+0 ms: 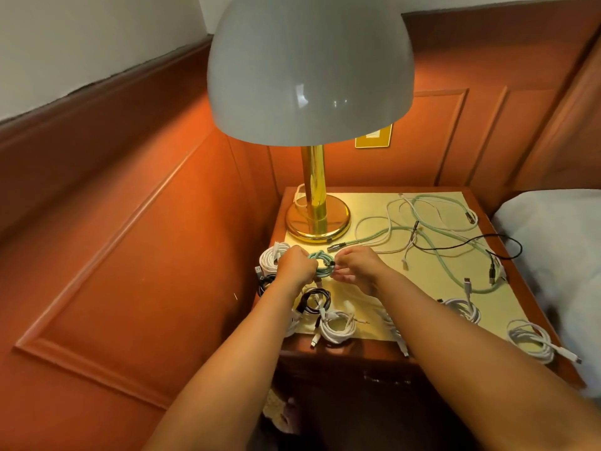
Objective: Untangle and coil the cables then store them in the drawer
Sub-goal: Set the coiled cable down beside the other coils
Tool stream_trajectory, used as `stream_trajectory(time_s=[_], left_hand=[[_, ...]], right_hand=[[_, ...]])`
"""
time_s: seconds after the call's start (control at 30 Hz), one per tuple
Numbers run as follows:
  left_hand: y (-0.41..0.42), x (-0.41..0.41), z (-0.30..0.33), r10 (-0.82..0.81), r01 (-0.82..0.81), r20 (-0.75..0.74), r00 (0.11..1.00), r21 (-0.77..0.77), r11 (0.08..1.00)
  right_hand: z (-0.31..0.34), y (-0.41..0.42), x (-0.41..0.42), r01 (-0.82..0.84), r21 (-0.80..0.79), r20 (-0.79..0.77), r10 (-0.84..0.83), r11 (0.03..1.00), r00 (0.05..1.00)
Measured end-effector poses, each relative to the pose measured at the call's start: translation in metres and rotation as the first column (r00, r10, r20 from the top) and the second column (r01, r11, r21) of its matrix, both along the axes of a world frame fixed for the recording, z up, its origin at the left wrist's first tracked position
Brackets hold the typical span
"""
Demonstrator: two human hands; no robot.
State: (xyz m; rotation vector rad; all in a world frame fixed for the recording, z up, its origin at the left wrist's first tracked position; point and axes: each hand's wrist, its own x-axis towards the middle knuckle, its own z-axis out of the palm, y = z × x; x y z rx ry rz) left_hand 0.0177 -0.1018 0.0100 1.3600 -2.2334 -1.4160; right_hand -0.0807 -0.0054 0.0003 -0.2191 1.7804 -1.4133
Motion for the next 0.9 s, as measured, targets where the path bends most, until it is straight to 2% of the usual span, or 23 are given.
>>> stream_trajectory(time_s=[0.13,0.23,0.33,0.47,0.53,0.7,0.9], left_hand=[[-0.005,-0.009,-0.002,-0.062,0.069,0.099,0.993,-0.071,0.995],[-0.007,-0.015,-0.001,-0.09,0.096,0.104,0.991,-0.048,0.994],[-0.007,-0.02,-0.001,-0.104,0.108,0.117,0.988,-0.025,0.994],[-0.006,-0.02,-0.003,-0.087,0.099,0.162,0.983,-0.068,0.993],[-0.004,-0.021,-0.003,-0.087,0.105,0.178,0.98,-0.089,0.991],[-0.001,-0.026,-0.005,-0.113,0.131,0.176,0.978,-0.099,0.986],[0.002,-0.033,-0.019,-0.149,0.155,0.162,0.975,-0.023,0.988]], right_hand=[[-0.006,0.002,0.0,-0.074,0.041,-0.082,0.077,0.996,0.994],[-0.014,0.0,-0.003,-0.11,0.153,-0.261,0.148,0.982,0.954],[-0.018,0.002,-0.004,-0.148,0.37,-0.505,0.333,0.917,0.796],[-0.024,0.004,0.002,-0.167,0.552,-0.588,0.523,0.817,0.617],[-0.029,0.003,0.005,-0.132,0.604,-0.601,0.558,0.786,0.572],[-0.027,0.004,-0.004,-0.026,0.611,-0.604,0.487,0.791,0.632],[-0.024,0.018,-0.021,0.109,0.588,-0.63,0.37,0.801,0.683]])
